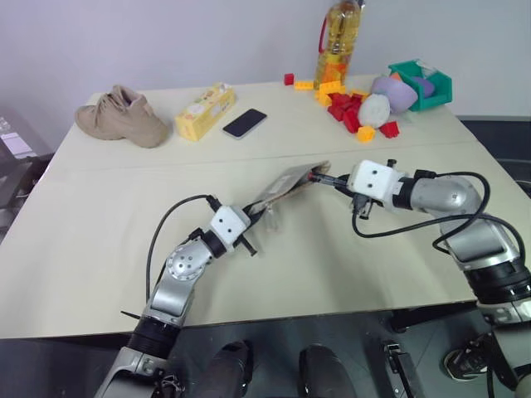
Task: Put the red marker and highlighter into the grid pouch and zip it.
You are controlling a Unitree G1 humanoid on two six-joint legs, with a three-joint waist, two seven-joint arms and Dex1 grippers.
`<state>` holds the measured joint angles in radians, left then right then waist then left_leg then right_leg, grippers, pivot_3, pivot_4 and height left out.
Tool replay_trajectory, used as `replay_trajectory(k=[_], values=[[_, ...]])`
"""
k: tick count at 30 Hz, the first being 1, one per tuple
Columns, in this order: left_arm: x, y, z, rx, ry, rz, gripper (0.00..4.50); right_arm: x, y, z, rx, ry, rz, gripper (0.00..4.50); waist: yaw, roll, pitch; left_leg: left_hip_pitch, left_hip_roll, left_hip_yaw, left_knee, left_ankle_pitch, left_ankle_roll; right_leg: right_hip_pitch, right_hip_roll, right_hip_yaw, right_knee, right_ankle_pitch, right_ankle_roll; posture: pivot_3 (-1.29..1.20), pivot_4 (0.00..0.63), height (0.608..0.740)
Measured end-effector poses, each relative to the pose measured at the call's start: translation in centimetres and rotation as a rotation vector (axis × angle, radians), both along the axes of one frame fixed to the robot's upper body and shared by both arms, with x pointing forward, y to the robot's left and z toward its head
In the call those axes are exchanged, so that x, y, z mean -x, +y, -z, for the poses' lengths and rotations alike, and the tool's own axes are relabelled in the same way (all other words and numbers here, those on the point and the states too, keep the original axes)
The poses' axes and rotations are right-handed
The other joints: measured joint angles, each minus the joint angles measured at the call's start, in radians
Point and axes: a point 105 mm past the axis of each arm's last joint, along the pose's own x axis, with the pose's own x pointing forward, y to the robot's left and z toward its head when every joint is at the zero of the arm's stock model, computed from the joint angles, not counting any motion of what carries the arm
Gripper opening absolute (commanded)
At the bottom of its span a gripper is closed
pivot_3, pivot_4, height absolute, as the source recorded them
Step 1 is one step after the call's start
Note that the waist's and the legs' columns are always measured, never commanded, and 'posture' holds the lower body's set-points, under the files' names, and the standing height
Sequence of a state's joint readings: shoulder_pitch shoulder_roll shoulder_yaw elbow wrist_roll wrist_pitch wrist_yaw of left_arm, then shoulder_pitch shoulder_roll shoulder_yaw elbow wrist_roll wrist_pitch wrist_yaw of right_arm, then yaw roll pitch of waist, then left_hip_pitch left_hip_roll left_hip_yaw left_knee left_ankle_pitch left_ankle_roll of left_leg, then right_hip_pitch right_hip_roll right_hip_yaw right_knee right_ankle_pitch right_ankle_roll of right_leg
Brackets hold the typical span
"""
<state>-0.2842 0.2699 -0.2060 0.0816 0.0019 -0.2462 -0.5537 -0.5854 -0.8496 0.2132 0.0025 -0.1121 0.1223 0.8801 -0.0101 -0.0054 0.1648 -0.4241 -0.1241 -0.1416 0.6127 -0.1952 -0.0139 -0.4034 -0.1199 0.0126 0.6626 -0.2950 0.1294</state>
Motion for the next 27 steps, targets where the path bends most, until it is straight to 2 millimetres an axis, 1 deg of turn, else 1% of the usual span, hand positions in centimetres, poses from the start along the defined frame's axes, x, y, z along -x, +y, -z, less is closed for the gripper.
replay_trajectory(k=[3,6,8,11,13,17,18,21,24,27], values=[[0.7,-0.4,0.5,-0.074,0.001,0.071,0.0,0.8,0.3,0.6,0.153,-0.023,-0.098,0.33,-0.001,0.0,0.0,0.0,0.0,0.0,0.0,0.0,0.0,0.0,0.0,0.0,0.0,0.0,0.0,0.0,0.15,0.74],[1.3,-1.0,0.8,-0.103,0.01,0.127,0.0,1.5,1.2,1.3,0.243,-0.04,-0.2,0.33,-0.001,0.0,0.0,0.0,0.0,0.0,0.0,0.0,0.0,0.0,0.0,0.0,0.0,0.0,0.0,0.0,0.15,0.74],[1.5,-1.4,0.8,-0.114,0.012,0.159,0.0,1.9,1.9,1.5,0.271,-0.047,-0.259,0.33,-0.001,0.0,0.0,0.0,0.0,0.0,0.0,0.0,0.0,0.0,0.0,0.0,0.0,0.0,0.0,0.0,0.15,0.74],[1.7,-1.5,0.5,-0.109,0.012,0.184,0.0,2.4,3.0,1.1,0.284,-0.074,-0.327,0.33,-0.001,0.0,0.0,0.0,0.0,0.0,0.0,0.0,0.0,0.0,0.0,0.0,0.0,0.0,0.0,0.0,0.15,0.74],[1.8,-1.6,0.3,-0.111,0.005,0.194,0.0,2.5,3.2,1.2,0.286,-0.07,-0.341,0.33,0.001,0.0,0.0,0.0,0.0,0.0,0.0,0.0,0.0,0.0,0.0,0.0,0.0,0.0,0.0,0.0,0.15,0.74],[1.9,-1.7,0.3,-0.113,0.005,0.2,0.0,2.6,3.5,1.3,0.277,-0.063,-0.348,2.33,0.0,0.0,0.0,0.0,0.0,0.0,0.0,0.0,0.0,0.0,0.0,0.0,0.0,0.0,0.0,0.0,0.15,0.74],[1.9,-1.7,0.3,-0.113,0.005,0.2,0.0,2.5,3.5,1.2,0.27,-0.061,-0.343,2.92,-0.001,0.0,0.0,0.0,0.0,0.0,0.0,0.0,0.0,0.0,0.0,0.0,0.0,0.0,0.0,0.0,0.15,0.74],[1.8,-1.6,0.2,-0.101,0.013,0.191,0.0,2.3,3.4,0.6,0.233,-0.074,-0.319,4.48,0.0,0.0,0.0,0.0,0.0,0.0,0.0,0.0,0.0,0.0,0.0,0.0,0.0,0.0,0.0,0.0,0.15,0.74],[1.3,-1.4,-0.3,-0.027,0.035,0.156,0.0,1.8,2.9,-0.8,0.118,-0.069,-0.256,4.48,0.001,0.0,0.0,0.0,0.0,0.0,0.0,0.0,0.0,0.0,0.0,0.0,0.0,0.0,0.0,0.0,0.15,0.74],[0.7,-1.1,-0.8,0.038,0.055,0.114,0.0,1.8,2.4,-3.0,-0.058,-0.052,-0.192,4.48,0.0,0.0,0.0,0.0,0.0,0.0,0.0,0.0,0.0,0.0,0.0,0.0,0.0,0.0,0.0,0.0,0.15,0.74]])
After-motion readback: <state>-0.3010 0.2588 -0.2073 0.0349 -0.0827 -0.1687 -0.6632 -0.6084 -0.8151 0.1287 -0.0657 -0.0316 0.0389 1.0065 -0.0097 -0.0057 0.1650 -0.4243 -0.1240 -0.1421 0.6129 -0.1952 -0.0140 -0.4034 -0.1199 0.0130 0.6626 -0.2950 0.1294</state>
